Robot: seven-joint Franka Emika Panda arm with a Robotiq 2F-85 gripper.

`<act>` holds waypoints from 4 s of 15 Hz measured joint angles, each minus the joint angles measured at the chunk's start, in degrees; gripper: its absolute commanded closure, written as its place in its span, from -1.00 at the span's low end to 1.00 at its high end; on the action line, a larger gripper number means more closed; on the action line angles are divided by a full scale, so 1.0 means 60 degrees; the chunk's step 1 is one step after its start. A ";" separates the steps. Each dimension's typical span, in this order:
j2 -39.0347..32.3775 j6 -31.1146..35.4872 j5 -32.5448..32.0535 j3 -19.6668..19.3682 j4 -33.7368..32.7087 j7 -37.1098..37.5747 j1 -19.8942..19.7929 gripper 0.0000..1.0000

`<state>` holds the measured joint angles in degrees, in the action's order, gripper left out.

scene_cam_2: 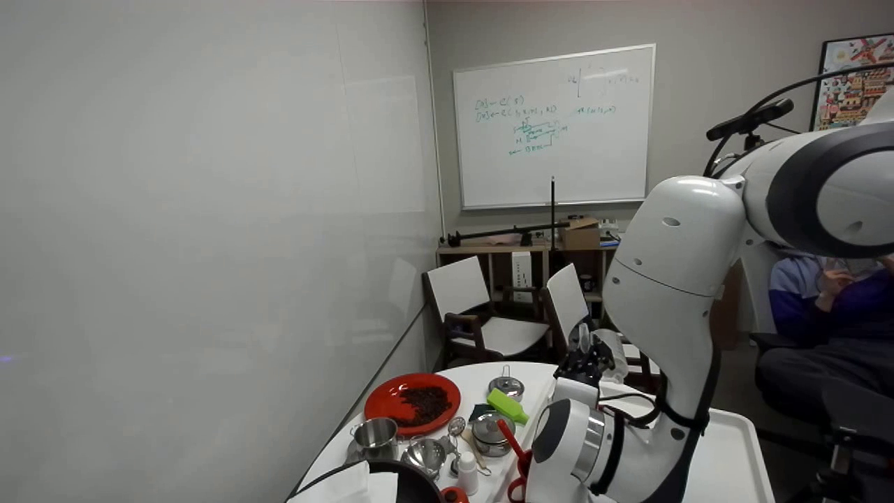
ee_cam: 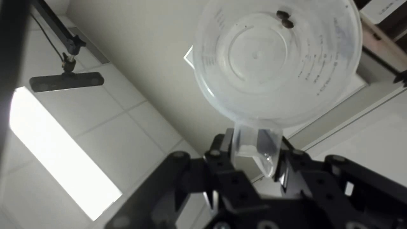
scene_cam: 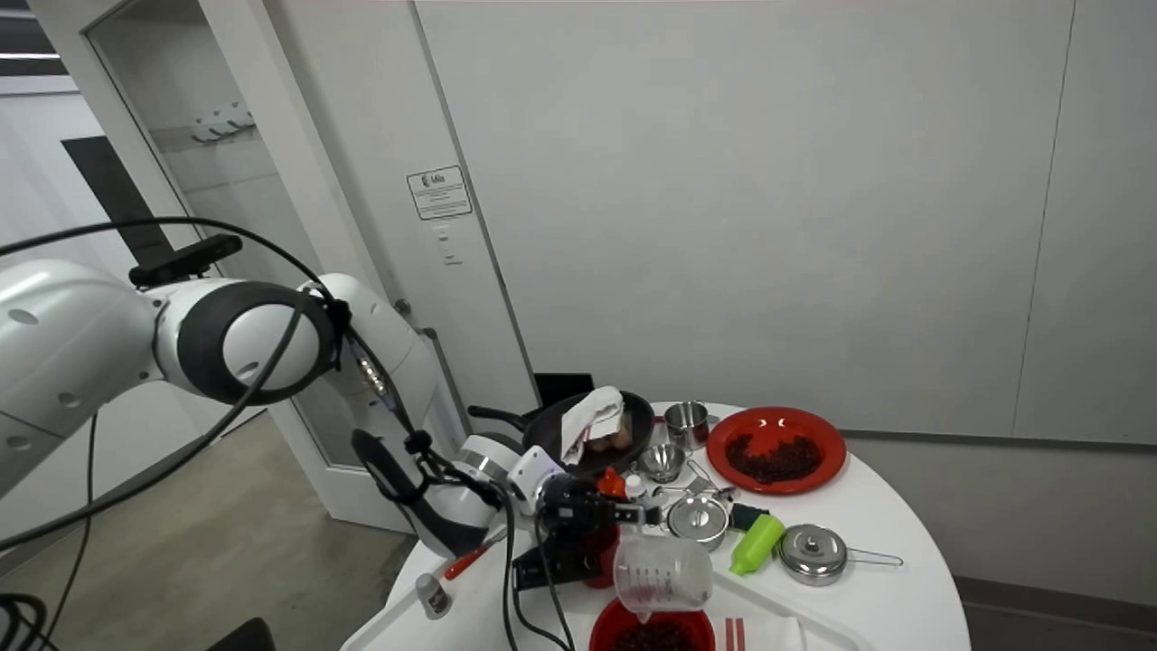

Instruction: Pour the contents of the jug into the red bowl

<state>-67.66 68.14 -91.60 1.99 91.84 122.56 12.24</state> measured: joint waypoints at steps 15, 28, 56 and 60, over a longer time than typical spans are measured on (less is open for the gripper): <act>0.3065 0.5655 0.0226 0.1202 0.2201 -0.3630 -0.1453 0.80; 0.5252 1.3332 -0.0017 0.1050 0.4770 -0.4829 -0.2406 0.80; 0.4454 1.0028 1.1511 0.3512 0.5795 -1.5459 -0.5037 -1.00; 0.5658 0.9992 1.3234 0.1911 0.5677 -1.6208 -0.3294 -1.00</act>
<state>-33.71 128.09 -12.20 13.46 125.91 25.31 -7.52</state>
